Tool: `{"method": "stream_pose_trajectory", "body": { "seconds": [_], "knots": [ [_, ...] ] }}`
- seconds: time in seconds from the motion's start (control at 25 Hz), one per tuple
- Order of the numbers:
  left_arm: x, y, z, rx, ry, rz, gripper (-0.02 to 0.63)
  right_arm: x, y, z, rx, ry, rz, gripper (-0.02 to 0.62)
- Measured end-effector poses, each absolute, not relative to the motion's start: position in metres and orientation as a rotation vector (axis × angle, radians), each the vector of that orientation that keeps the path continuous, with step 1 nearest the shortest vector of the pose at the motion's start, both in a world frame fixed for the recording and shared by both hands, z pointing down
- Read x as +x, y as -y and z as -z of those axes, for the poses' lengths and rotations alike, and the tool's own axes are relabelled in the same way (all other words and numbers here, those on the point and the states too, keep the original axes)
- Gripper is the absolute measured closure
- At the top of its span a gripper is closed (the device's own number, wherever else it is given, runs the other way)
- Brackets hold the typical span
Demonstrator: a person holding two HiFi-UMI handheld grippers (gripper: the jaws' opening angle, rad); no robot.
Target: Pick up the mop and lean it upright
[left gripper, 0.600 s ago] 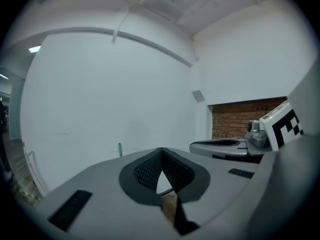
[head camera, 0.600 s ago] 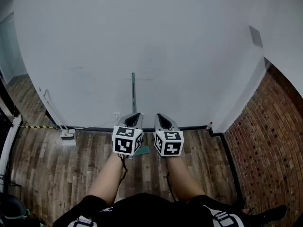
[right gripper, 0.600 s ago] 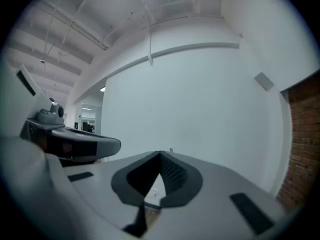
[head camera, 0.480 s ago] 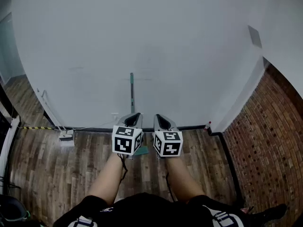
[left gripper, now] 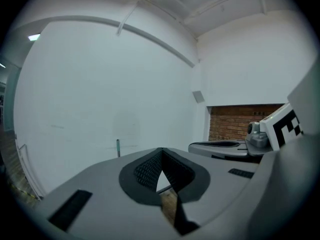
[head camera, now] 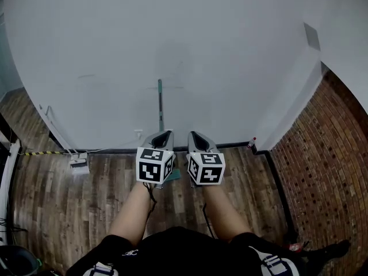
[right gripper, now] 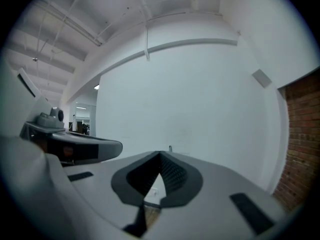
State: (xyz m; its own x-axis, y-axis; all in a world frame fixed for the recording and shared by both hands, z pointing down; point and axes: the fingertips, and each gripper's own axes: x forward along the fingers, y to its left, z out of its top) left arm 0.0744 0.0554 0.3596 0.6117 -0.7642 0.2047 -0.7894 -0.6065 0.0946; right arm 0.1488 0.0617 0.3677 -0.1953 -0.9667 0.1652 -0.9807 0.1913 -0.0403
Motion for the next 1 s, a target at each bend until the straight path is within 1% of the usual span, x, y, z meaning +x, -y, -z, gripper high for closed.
{"method": "stream_pose_trajectory", "body": {
  "seconds": [0.36, 0.6, 0.8, 1.0],
  "knots": [
    [0.018, -0.030, -0.374, 2.640, 1.239, -0.191, 0.609, 0.099, -0.041, -0.376, 1.938, 2.307, -0.230, 0.583],
    [-0.025, -0.020, -0.400, 2.610, 1.197, -0.186, 0.609, 0.061, -0.036, -0.402, 1.959, 2.261, -0.249, 0.583],
    [-0.043, -0.009, -0.416, 2.583, 1.189, -0.204, 0.609, 0.054, -0.023, -0.409, 1.963, 2.239, -0.259, 0.583],
    [-0.050, 0.023, -0.430, 2.558, 1.228, -0.234, 0.609, 0.058, 0.017, -0.420, 1.976, 2.248, -0.298, 0.583]
  ]
}}
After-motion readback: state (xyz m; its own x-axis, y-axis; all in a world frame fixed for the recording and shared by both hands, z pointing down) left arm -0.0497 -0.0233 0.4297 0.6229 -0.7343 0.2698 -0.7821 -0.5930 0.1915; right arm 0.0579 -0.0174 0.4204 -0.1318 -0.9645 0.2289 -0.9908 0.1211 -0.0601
